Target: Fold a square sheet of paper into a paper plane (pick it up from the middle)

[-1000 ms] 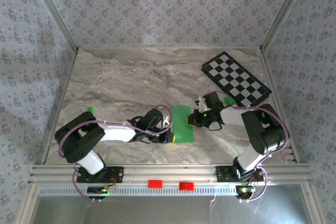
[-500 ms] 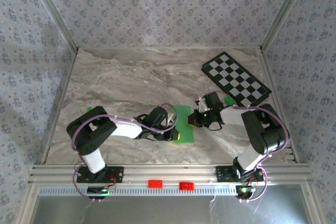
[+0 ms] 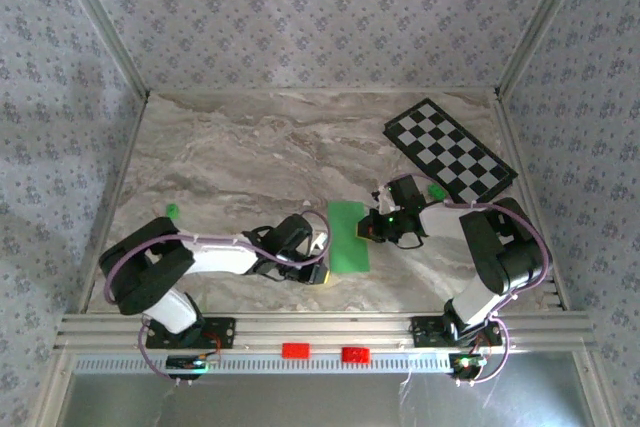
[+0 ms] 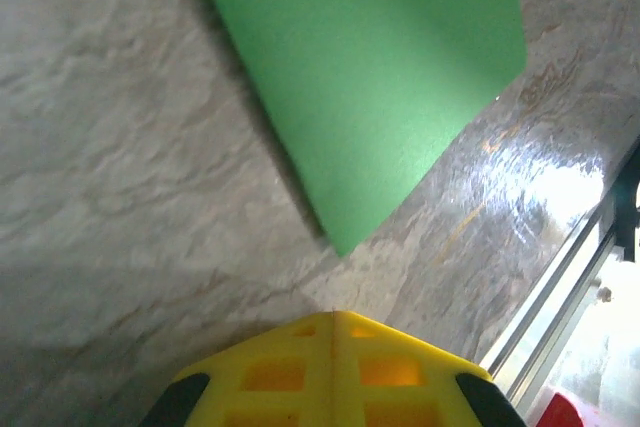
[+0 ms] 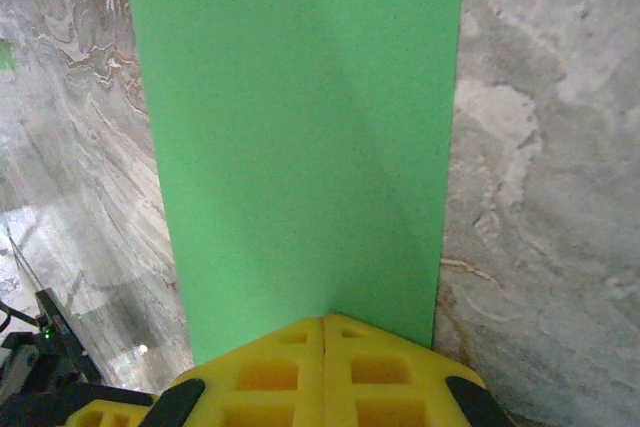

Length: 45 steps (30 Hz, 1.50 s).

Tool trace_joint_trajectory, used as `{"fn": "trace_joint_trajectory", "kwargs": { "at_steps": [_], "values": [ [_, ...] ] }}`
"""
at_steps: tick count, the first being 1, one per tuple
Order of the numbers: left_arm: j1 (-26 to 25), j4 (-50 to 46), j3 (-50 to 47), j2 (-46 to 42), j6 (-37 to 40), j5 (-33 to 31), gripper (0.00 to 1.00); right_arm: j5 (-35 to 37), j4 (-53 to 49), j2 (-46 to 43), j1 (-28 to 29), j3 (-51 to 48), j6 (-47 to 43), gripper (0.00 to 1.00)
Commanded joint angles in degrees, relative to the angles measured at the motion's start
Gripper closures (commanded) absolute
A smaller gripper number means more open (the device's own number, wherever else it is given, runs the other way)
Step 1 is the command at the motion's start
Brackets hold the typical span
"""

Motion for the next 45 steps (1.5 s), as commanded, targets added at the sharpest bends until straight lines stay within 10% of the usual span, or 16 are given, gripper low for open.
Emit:
{"fn": "trace_joint_trajectory", "kwargs": {
  "at_steps": [1,18,45],
  "values": [
    [0.9,-1.4,2.2,-3.5,0.6,-2.1,0.97,11.5,-9.1,3.1,-0.5,-3.4,-0.2,1.00],
    [9.1,13.8,9.0,14.7,-6.7,8.5,0.95,11.2,-9.0,2.6,-0.5,-3.6,-0.2,1.00],
    [14.7,-1.5,23.3,21.6,-5.4,4.5,0.93,11.4,-9.1,3.2,-0.4,-3.3,-0.3,1.00]
  ]
}}
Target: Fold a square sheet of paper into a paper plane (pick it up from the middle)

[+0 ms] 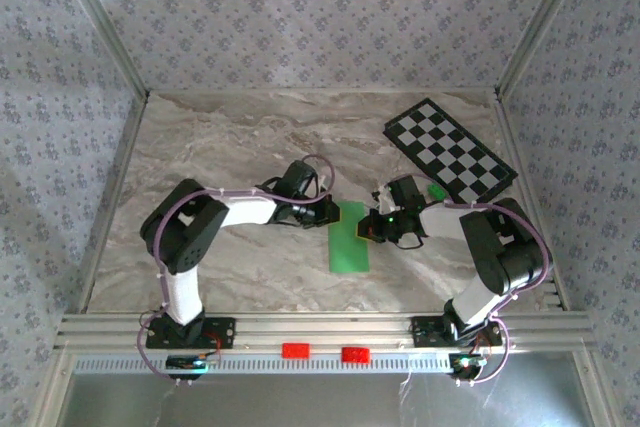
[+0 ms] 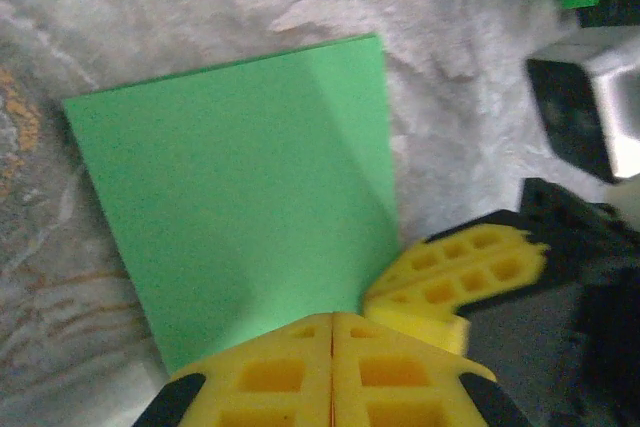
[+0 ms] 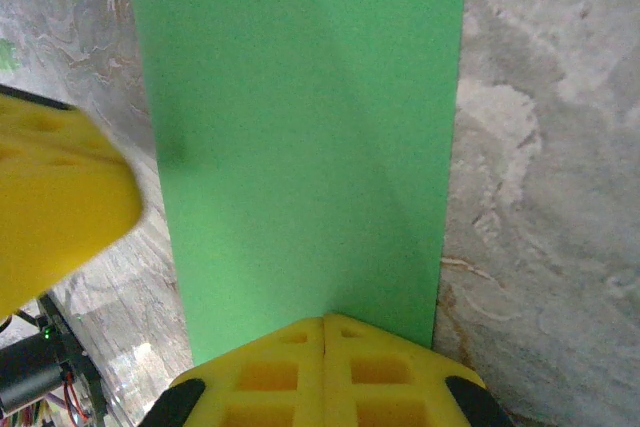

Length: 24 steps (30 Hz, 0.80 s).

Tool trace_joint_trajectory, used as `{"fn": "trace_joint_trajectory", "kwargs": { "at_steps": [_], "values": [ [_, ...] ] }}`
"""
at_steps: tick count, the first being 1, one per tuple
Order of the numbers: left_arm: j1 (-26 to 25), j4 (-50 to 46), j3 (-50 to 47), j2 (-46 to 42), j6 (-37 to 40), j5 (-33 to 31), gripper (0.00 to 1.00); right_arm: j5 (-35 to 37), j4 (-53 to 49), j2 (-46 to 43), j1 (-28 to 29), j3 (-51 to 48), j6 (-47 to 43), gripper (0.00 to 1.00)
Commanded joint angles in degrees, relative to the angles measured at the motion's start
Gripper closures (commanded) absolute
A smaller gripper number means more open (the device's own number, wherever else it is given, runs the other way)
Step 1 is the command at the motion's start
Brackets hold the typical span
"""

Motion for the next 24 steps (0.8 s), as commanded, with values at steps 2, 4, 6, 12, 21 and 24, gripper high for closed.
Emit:
{"fn": "trace_joint_trajectory", "kwargs": {
  "at_steps": [2,4,6,12,21,24],
  "values": [
    [0.0,-3.9,-0.1,2.6,0.8,-1.7,0.93,11.3,-9.3,3.3,-0.4,-3.2,-0.3,1.00],
    [0.1,-3.5,-1.1,2.3,0.6,-2.5,0.93,11.2,-9.4,3.0,-0.4,-3.2,-0.3,1.00],
    [0.3,-5.5,-0.4,2.1,1.5,-3.9,0.92,11.3,-9.4,2.9,-0.5,-3.2,-0.2,1.00],
    [0.8,-7.5,5.9,1.1,3.6,0.0,0.90,11.3,-9.4,2.9,-0.5,-3.2,-0.3,1.00],
    [3.1,-9.3,11.5,6.7,4.5,0.8,0.91,11.1,-9.2,3.1,-0.5,-3.2,-0.3,1.00],
    [3.6,-7.9,10.7,8.9,4.3,0.8,0.91,10.9,-9.2,3.1,-0.4,-3.2,-0.4,1.00]
  ]
}}
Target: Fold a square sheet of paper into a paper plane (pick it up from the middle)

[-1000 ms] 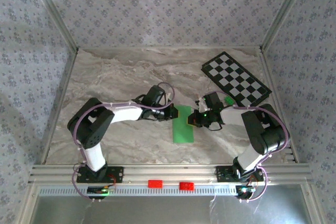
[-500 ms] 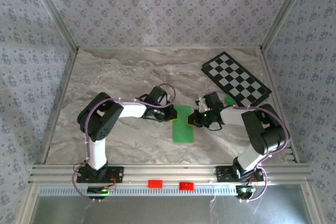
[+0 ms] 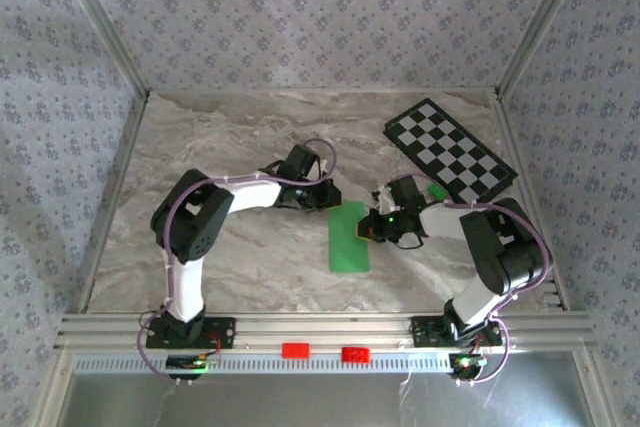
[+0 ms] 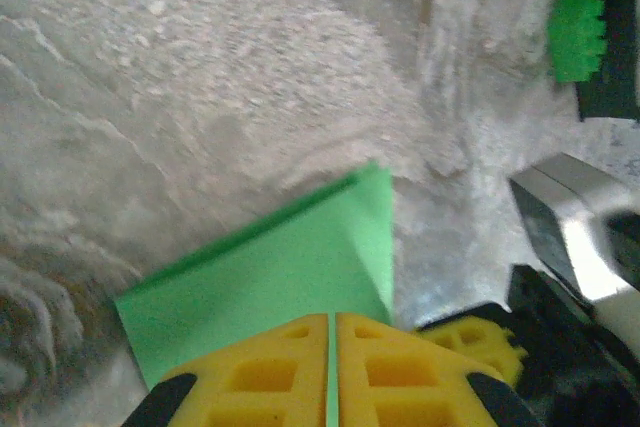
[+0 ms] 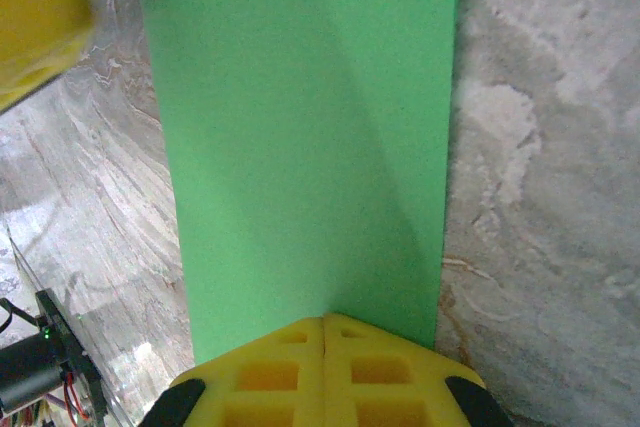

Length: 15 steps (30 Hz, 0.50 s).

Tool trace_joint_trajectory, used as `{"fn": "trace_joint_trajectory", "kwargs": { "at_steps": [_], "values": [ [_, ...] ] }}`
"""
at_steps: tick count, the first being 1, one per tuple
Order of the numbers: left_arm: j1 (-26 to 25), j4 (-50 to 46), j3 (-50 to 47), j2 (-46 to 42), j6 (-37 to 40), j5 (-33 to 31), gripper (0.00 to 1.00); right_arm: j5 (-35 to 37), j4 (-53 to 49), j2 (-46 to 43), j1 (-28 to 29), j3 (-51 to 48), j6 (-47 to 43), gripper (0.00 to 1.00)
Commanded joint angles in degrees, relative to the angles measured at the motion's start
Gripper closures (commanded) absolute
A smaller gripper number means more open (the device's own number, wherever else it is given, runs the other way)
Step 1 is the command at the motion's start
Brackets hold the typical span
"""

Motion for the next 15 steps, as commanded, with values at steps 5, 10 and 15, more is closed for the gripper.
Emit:
{"fn": "trace_joint_trajectory", "kwargs": {
  "at_steps": [5,10,15],
  "values": [
    [0.9,-1.5,-0.9,4.0,0.6,-1.1,0.91,11.0,-9.0,2.9,-0.4,-3.4,-0.3,1.00],
    [1.1,-3.7,2.2,1.6,1.5,-1.1,0.90,10.1,-8.9,2.3,-0.6,-3.1,-0.6,1.00],
    [0.9,-4.7,3.3,-1.7,2.2,-2.2,0.90,6.6,-9.0,-1.0,-0.4,0.0,-0.7,0.99]
  ]
}}
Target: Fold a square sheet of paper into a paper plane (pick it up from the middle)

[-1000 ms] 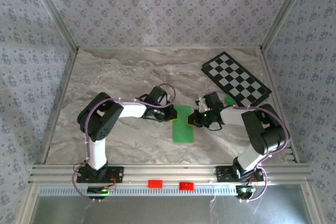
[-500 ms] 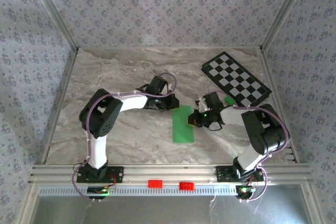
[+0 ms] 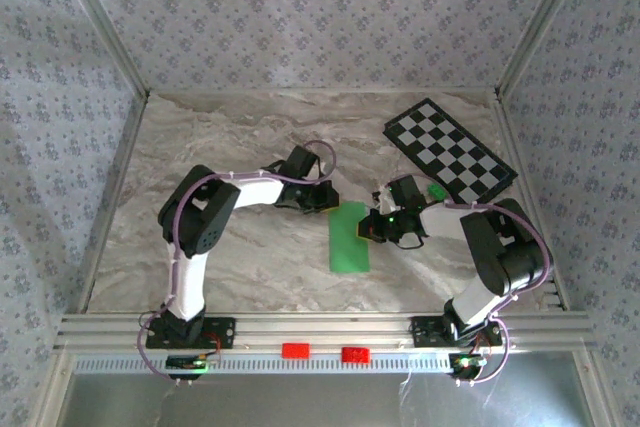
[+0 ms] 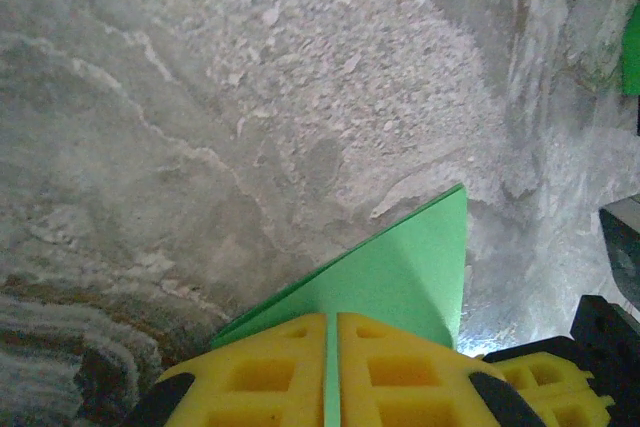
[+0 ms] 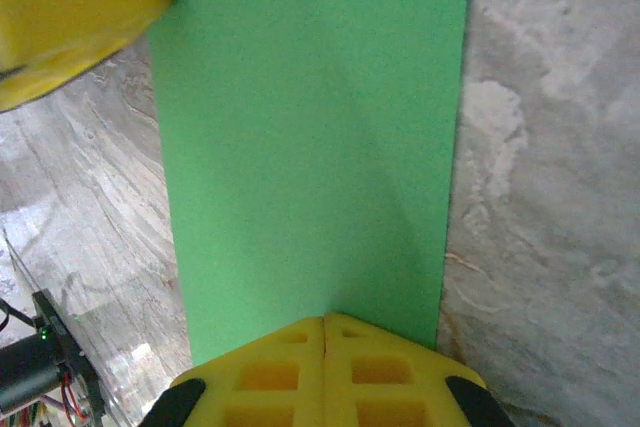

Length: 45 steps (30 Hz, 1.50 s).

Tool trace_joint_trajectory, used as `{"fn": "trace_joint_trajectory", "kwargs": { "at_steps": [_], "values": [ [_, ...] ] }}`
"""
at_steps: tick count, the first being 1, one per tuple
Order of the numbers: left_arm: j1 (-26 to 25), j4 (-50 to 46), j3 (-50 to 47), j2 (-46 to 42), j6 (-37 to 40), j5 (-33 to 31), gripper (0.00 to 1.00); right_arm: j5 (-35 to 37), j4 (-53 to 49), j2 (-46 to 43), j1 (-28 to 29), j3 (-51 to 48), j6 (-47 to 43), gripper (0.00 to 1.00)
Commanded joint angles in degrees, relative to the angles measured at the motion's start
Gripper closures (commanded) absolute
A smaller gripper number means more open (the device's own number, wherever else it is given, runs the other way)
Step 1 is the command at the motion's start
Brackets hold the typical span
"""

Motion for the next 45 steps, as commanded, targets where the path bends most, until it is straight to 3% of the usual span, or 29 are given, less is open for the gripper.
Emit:
{"fn": "trace_joint_trajectory", "kwargs": {
  "at_steps": [1,5,9,15,17,21,24,31,39,45],
  "values": [
    [-0.1,-1.9,1.3,-4.4,1.4,-1.7,0.90,5.8,-8.1,-1.3,-0.4,0.7,-0.8,0.96],
    [-0.2,0.1,0.1,-6.6,0.4,-2.3,0.89,6.1,-11.4,-6.4,-0.5,4.2,-2.1,0.83],
    [-0.8,1.8,-2.2,-9.9,0.4,-4.3,0.89,7.8,-14.6,-13.3,-0.5,4.1,-2.8,0.77],
    [-1.5,5.3,-5.7,-11.6,-1.1,-5.9,0.88,20.7,-19.9,-30.6,-1.3,-2.9,0.2,0.74],
    [-1.7,5.9,-5.5,-11.0,-1.5,-5.7,0.88,21.8,-19.6,-38.1,-2.2,-6.7,2.1,0.72],
    [-2.5,4.5,-3.9,-9.7,-1.4,-5.9,0.87,18.8,-21.1,-49.8,-5.6,-11.9,4.6,0.55],
    [-2.7,3.8,-3.3,-8.8,-1.7,-6.3,0.88,13.2,-21.1,-53.9,-8.6,-14.8,6.5,0.51],
    [-2.6,1.8,-2.0,-6.1,-2.1,-6.7,0.88,1.4,-16.0,-53.6,-12.1,-19.2,10.0,0.52],
    [-3.5,5.6,-0.4,-3.6,-2.3,-1.7,0.88,-3.8,-17.9,-45.9,-10.7,-16.6,9.5,0.52],
    [-4.2,2.1,1.2,-2.5,-1.4,-2.8,0.89,-3.2,-17.0,-40.6,-6.3,-14.7,9.5,0.52]
  ]
}}
